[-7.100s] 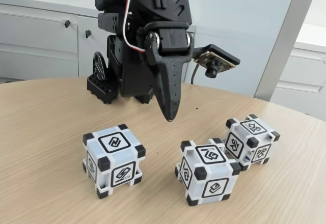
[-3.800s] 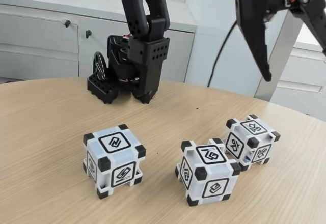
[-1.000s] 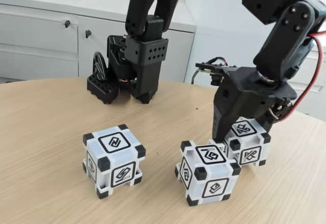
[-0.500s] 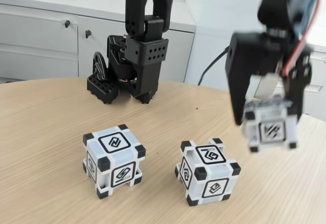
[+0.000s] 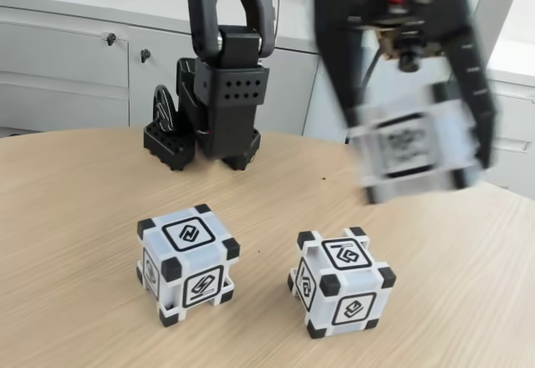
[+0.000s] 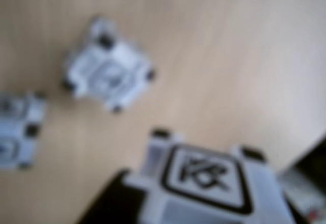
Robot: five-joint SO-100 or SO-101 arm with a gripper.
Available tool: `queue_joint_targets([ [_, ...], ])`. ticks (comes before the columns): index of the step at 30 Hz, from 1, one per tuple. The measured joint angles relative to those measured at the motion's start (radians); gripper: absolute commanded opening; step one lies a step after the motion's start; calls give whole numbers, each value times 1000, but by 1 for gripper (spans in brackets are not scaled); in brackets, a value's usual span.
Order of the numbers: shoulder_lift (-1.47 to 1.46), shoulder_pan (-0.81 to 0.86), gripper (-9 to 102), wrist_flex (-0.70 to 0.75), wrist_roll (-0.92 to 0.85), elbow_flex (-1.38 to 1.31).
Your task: Stack cubes from left to right.
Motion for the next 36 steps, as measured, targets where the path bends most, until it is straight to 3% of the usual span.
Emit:
queue_joint_targets([
  [8,0,293,18,-9,-83,2],
  [13,0,394,18,-8,-35,3],
  [29,20,416,17,-8,-8,264],
  [36,32,416,16,201,-23,264],
])
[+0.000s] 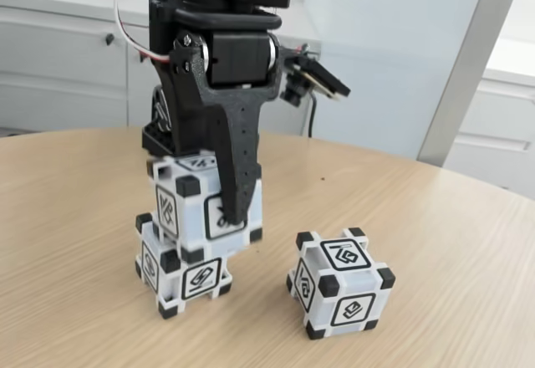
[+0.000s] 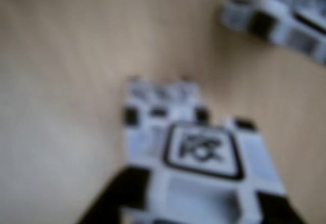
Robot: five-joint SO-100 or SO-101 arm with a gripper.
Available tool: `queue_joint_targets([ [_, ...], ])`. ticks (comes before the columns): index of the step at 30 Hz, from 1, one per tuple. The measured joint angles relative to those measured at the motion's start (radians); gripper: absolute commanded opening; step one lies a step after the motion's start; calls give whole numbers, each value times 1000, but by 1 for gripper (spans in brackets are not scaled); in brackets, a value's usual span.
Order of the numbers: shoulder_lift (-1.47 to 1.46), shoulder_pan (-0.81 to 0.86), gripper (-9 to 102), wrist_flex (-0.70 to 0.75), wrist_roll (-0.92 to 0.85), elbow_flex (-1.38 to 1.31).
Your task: Stack cubes from left to right.
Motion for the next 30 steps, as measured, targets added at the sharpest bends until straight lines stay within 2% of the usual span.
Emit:
queue_joint_targets([
  [3,46,0,16,72,-5,3],
  [12,330,-2,18,84,-3,12],
  [25,341,2,18,86,-84,12],
  [30,341,2,18,18,-58,12],
])
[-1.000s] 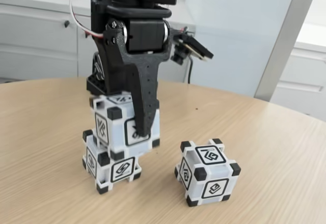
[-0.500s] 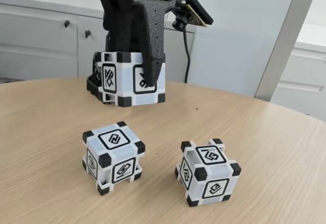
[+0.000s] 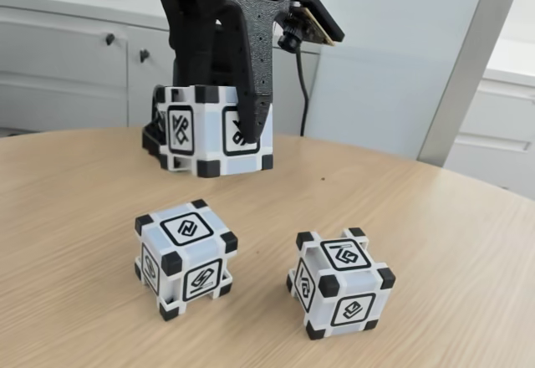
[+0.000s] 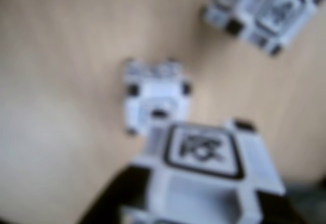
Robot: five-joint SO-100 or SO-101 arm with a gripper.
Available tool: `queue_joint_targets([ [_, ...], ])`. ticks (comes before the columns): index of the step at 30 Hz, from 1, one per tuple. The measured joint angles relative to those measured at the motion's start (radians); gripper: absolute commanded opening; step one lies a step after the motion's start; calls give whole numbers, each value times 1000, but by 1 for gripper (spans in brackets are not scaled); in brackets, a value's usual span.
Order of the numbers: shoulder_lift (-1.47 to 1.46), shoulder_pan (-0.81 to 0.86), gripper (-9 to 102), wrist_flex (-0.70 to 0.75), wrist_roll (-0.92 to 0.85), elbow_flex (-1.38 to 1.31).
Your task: Stack cubes from left to right.
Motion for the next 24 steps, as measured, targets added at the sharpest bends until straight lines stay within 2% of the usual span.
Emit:
queue_joint_targets([
  [5,0,0,18,-43,14,12],
  [11,0,0,18,-48,-25,124],
  [24,0,34,18,-48,-57,138],
])
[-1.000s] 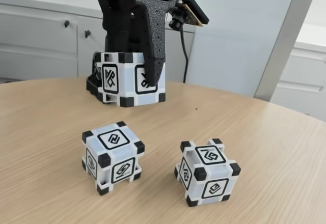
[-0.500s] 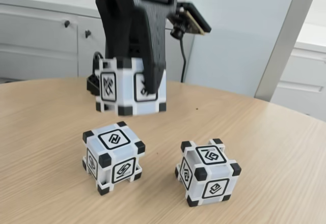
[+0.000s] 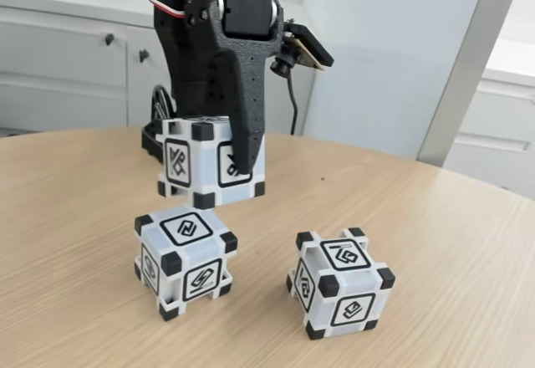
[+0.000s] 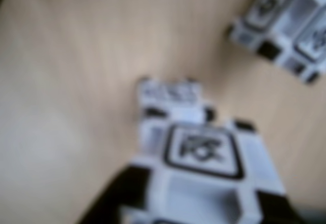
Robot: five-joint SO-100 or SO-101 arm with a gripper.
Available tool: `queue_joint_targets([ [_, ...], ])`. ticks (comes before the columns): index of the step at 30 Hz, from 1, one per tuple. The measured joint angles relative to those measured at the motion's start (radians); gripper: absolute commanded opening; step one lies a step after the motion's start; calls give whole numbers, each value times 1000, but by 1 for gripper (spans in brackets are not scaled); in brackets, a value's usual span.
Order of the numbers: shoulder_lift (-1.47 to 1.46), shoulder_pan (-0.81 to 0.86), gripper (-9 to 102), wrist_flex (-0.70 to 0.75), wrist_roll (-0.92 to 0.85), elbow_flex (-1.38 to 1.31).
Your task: Stack cubes from left to right.
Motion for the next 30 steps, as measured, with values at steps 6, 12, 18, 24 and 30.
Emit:
queue_joint_targets([
  [6,0,74,18,-58,-12,0],
  [12,-54,83,18,-103,-38,46],
  [18,-80,91,18,-107,-49,48],
  [24,-80,94,29,-109,-54,48],
  [30,-81,83,38,-109,-54,49],
])
